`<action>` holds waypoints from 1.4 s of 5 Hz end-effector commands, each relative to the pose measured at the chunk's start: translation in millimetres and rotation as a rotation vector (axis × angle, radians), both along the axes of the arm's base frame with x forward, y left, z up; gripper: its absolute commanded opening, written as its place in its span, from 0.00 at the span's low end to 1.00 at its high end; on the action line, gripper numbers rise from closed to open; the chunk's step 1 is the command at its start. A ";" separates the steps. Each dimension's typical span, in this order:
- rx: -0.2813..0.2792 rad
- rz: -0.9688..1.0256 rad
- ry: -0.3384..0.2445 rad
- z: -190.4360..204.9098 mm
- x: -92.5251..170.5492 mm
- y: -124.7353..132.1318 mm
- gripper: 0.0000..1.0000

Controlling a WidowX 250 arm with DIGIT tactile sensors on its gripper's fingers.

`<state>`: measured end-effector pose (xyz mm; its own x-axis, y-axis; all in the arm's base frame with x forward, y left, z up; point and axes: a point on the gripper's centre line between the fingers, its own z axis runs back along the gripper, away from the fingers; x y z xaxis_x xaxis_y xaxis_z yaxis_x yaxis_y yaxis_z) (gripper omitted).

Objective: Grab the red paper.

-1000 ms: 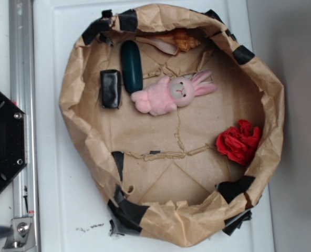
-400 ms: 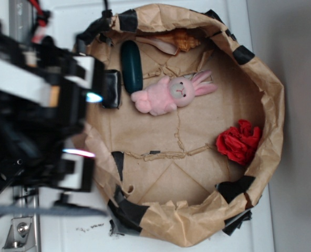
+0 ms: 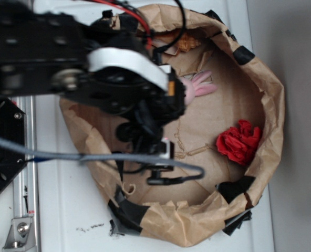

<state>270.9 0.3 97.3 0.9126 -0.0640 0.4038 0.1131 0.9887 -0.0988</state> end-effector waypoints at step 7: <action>0.056 0.009 -0.056 -0.6 61.4 -24.9 0.00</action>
<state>322.3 -29.1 74.7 0.9150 -0.1004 0.3909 0.1265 0.9911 -0.0416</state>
